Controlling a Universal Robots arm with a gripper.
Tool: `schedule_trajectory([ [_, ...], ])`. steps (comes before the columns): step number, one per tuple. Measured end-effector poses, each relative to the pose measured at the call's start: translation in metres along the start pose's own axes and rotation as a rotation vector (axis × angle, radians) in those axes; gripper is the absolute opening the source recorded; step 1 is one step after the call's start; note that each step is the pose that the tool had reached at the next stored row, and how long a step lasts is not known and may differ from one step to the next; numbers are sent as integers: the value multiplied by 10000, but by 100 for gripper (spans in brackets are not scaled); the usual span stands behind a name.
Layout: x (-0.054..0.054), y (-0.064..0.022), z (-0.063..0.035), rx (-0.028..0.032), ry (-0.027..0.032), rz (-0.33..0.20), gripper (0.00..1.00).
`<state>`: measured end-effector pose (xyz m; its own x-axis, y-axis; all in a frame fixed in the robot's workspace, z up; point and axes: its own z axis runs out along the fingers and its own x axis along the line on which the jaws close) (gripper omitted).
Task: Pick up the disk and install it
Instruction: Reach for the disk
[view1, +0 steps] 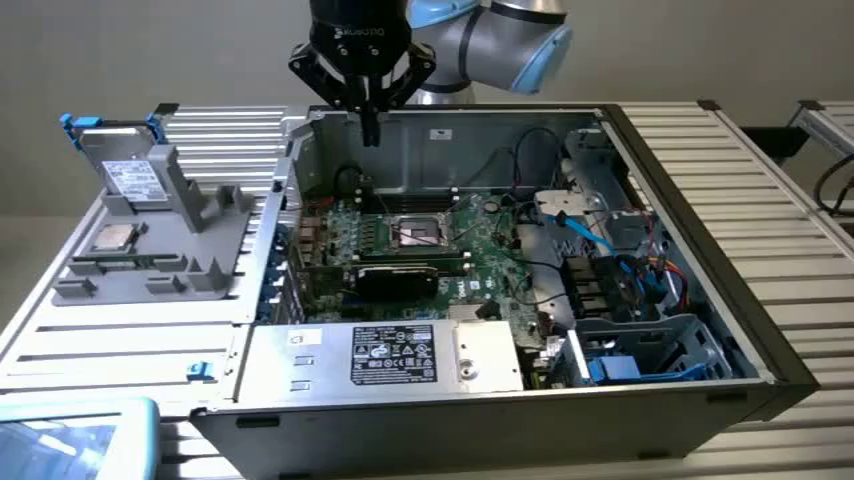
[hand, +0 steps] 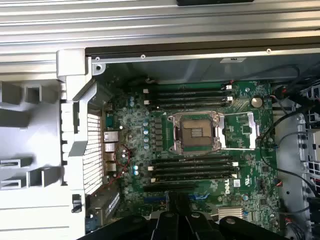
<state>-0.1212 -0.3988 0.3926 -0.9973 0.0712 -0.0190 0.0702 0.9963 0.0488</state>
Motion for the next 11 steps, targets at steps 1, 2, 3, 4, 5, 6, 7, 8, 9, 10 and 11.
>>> schedule_trajectory([
  [1,0,0,0,0,0,0,11],
  [2,0,0,0,0,0,0,11],
  [3,0,0,0,0,0,0,11],
  [4,0,0,0,0,0,0,11],
  [5,0,0,0,0,0,0,11],
  [6,0,0,0,0,0,0,11],
  [7,0,0,0,0,0,0,11],
  [8,0,0,0,0,0,0,11],
  [9,0,0,0,0,0,0,11],
  [10,0,0,0,1,0,0,11],
  [11,0,0,0,0,0,0,11],
])
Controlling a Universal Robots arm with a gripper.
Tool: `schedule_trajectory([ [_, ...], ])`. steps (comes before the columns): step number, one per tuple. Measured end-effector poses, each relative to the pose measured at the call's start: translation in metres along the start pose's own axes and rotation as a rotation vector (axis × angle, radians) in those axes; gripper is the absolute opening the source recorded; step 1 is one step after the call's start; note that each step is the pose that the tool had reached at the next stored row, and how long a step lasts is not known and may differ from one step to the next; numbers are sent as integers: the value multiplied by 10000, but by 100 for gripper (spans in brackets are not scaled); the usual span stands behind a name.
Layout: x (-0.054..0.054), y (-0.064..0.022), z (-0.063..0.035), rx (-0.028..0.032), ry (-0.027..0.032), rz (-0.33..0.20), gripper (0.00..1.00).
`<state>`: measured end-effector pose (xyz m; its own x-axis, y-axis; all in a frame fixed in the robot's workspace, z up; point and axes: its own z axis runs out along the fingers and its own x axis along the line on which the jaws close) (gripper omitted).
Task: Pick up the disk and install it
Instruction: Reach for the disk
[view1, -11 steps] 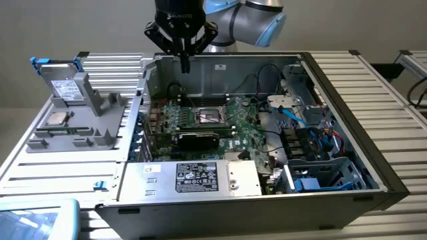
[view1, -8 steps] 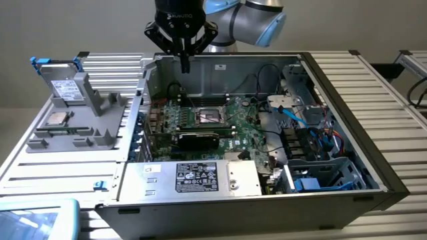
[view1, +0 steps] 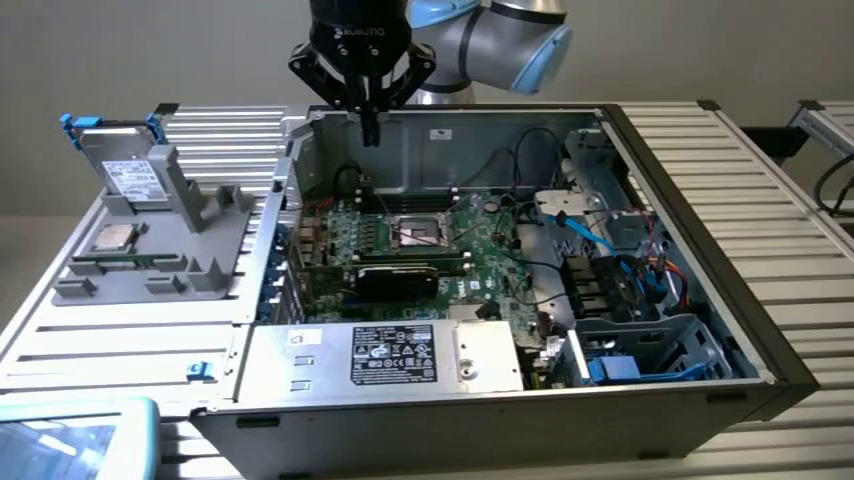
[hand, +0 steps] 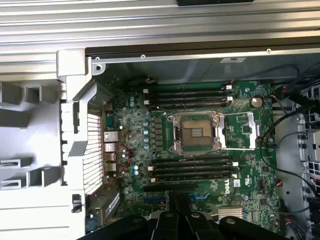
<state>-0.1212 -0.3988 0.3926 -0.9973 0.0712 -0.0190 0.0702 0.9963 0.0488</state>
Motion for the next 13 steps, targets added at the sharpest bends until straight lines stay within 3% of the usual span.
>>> schedule_trajectory([
  [4,24,3,1,2,0,2,11],
  [13,406,19,2,12,0,-2,11],
])
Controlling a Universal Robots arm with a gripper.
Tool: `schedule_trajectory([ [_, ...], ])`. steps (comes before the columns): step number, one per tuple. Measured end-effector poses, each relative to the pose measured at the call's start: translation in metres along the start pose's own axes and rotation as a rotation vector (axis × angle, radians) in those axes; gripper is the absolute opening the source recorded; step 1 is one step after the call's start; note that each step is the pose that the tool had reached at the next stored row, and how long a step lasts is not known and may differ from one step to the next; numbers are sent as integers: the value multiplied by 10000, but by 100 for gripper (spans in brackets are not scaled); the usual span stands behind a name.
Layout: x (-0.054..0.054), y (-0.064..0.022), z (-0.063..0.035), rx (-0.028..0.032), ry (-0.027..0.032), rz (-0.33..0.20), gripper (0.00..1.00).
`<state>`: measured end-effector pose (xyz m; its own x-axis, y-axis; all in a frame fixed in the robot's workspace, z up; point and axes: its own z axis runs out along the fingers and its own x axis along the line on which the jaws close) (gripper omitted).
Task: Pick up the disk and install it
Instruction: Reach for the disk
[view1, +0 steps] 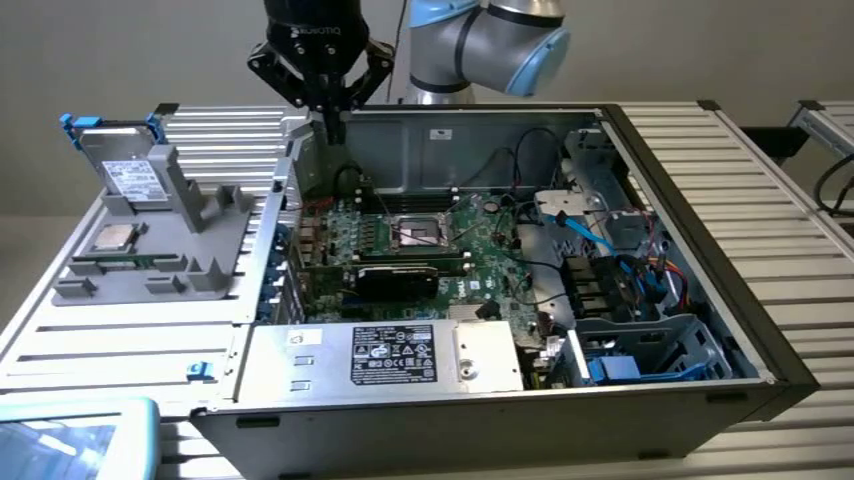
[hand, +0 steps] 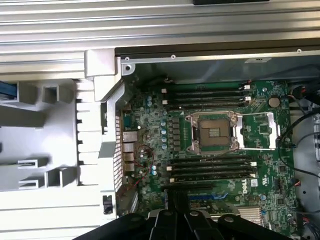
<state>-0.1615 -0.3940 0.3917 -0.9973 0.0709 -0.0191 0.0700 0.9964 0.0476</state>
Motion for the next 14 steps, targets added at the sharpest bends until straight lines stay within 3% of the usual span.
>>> schedule_trajectory([
  [14,595,-24,17,18,-1,-11,11],
])
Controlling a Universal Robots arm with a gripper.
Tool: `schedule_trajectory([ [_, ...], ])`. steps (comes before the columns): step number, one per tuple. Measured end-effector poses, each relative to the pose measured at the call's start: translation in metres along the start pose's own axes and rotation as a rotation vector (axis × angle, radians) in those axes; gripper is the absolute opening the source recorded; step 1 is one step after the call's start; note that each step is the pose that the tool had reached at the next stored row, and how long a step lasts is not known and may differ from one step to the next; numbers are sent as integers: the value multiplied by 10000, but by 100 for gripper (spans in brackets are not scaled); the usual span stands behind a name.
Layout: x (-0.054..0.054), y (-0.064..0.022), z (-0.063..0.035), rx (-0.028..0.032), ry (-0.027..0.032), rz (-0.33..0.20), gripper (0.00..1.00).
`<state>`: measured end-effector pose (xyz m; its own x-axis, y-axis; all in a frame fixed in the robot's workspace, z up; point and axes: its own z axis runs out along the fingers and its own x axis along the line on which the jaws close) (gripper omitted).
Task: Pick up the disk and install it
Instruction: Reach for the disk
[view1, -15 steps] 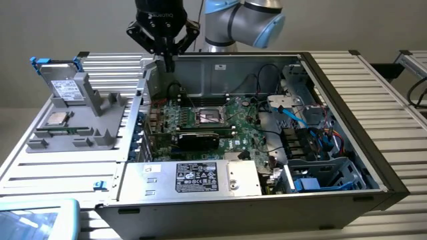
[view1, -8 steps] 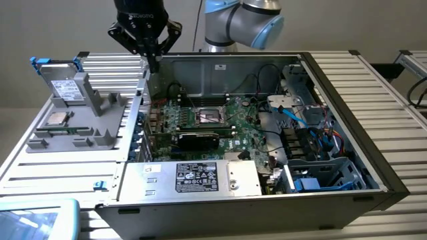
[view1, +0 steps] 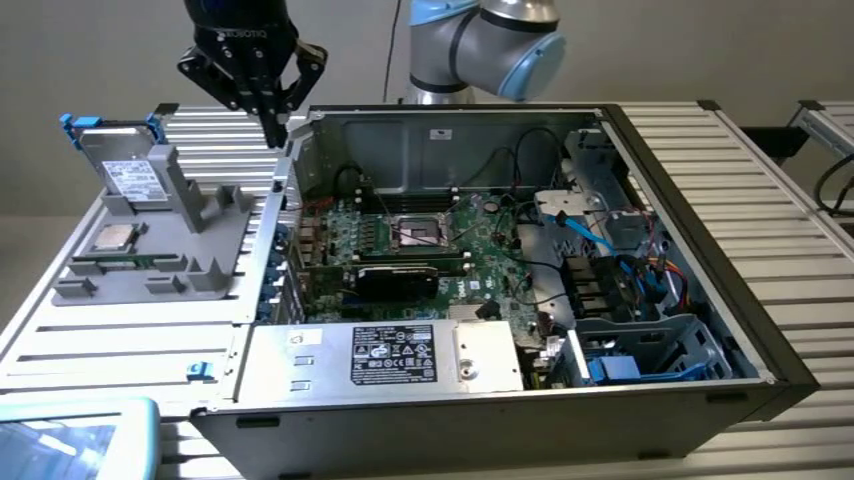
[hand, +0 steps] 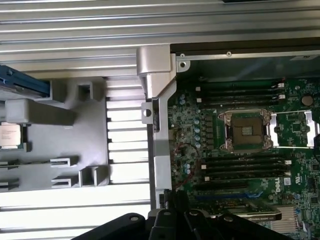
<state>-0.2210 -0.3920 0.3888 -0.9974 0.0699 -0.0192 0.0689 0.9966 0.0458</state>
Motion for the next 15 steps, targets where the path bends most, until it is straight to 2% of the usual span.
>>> schedule_trajectory([
  [15,679,-12,2,8,1,-3,11],
])
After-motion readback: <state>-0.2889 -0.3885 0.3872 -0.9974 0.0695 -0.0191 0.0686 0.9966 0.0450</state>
